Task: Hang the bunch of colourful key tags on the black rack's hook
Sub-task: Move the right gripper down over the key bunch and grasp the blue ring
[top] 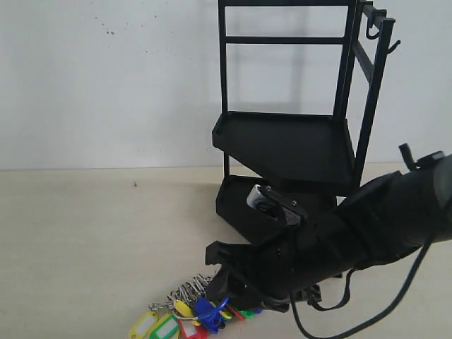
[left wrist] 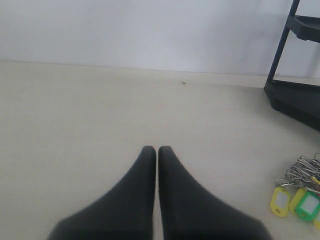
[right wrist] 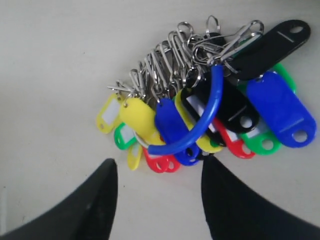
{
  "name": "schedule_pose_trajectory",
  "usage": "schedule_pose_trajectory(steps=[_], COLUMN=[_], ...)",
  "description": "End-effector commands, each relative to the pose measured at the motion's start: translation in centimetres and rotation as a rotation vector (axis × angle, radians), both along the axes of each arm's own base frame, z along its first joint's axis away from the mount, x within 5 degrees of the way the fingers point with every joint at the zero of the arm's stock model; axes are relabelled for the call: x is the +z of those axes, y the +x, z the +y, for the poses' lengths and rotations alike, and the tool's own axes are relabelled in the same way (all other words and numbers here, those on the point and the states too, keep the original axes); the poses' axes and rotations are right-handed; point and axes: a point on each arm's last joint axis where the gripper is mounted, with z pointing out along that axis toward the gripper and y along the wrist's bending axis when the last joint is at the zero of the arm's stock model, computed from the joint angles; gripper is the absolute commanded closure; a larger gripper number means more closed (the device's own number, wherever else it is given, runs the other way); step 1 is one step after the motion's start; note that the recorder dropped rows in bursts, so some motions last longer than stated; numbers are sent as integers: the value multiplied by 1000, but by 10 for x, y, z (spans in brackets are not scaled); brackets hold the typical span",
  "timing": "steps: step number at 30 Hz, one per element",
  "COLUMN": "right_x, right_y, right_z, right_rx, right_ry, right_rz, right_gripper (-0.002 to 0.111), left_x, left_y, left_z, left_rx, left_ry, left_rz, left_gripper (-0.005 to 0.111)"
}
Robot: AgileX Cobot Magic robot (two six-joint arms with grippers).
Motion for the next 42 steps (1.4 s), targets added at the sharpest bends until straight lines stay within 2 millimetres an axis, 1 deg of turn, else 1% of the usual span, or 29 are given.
schedule_pose_trajectory(steps=[1,6,10,24,30,37,39,42], right_x=[-12,-23,-27,-27,-27,-28,-28,-29], right_y=[10,16,18,21,17,17,17,17], right_z=[6,8,8,6,13,14,14,14], right_rx=[-11,-40,-60,-89,-66,-77,-77,-82], right_ry=[1,16,21,5,2,-20,-20,-25], right_rz=[14,23,25,0,-8,-20,-20,-22], right_gripper=[58,58,58,58,58,59,62,74], left_x=[0,0,0,0,0,0,0,0], left_y=[0,0,0,0,0,0,0,0], left_z=[0,0,0,0,0,0,0,0], left_rx=[0,0,0,0,0,0,0,0], left_ry=[8,8,8,8,8,8,8,8], left_rz=[-7,-7,-7,-7,-7,-7,-7,-7], left_gripper=[102,102,102,102,102,102,102,102])
